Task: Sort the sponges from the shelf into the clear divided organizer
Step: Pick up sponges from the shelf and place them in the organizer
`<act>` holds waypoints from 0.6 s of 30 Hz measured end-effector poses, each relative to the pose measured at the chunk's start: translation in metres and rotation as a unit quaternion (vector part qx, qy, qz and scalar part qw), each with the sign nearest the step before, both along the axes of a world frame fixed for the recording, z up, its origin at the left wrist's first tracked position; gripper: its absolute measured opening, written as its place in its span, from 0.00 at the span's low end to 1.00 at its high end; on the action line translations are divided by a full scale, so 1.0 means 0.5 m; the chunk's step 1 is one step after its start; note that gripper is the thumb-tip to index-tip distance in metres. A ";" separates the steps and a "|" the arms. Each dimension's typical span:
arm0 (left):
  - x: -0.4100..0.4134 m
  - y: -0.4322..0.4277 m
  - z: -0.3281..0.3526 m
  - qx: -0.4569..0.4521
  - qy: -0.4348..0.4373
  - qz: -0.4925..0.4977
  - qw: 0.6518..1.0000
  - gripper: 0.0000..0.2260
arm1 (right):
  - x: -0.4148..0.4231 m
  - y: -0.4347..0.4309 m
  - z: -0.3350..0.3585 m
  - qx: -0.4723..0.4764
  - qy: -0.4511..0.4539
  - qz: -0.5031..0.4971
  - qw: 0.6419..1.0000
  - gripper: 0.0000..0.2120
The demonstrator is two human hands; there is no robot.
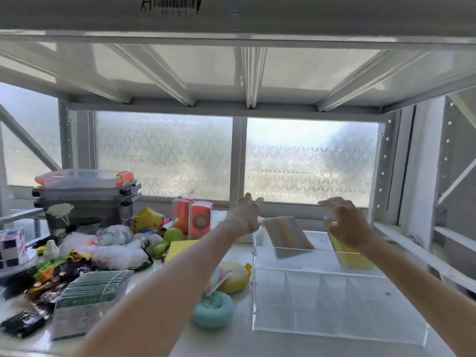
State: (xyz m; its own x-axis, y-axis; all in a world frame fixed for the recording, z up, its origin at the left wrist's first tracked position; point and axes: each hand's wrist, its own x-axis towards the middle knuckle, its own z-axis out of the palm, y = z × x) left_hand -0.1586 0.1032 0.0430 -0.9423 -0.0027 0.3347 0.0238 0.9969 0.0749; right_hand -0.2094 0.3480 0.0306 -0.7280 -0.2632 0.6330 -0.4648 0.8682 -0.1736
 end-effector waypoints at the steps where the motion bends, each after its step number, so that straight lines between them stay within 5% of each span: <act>1: 0.017 -0.033 0.006 -0.013 0.004 0.004 1.000 0.29 | 0.035 -0.030 0.002 -0.024 0.009 0.055 0.998 0.17; 4: 0.092 -0.131 0.005 -0.001 -0.100 0.035 0.994 0.23 | 0.156 -0.131 -0.002 0.025 -0.049 0.206 0.977 0.11; 7: 0.152 -0.199 -0.023 0.044 -0.210 0.056 0.975 0.11 | 0.231 -0.251 -0.029 0.159 -0.111 0.267 0.944 0.18; 10: 0.194 -0.219 -0.052 0.087 -0.200 0.075 0.973 0.22 | 0.257 -0.351 -0.079 0.247 -0.170 0.246 0.922 0.25; 14: 0.221 -0.220 -0.089 0.122 -0.131 0.082 0.980 0.26 | 0.262 -0.409 -0.108 0.313 -0.125 0.204 0.919 0.29; 18: 0.229 -0.230 -0.096 0.140 -0.082 0.085 0.983 0.24 | 0.249 -0.403 -0.110 0.302 -0.047 0.220 0.926 0.15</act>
State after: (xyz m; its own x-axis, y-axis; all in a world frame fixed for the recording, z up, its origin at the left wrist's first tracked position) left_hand -0.0443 -0.0119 -0.0052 -0.9613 -0.2362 0.1417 -0.1776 0.9247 0.3367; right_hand -0.0848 0.1465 -0.0242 -0.5103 -0.8332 0.2129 -0.8043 0.5500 0.2248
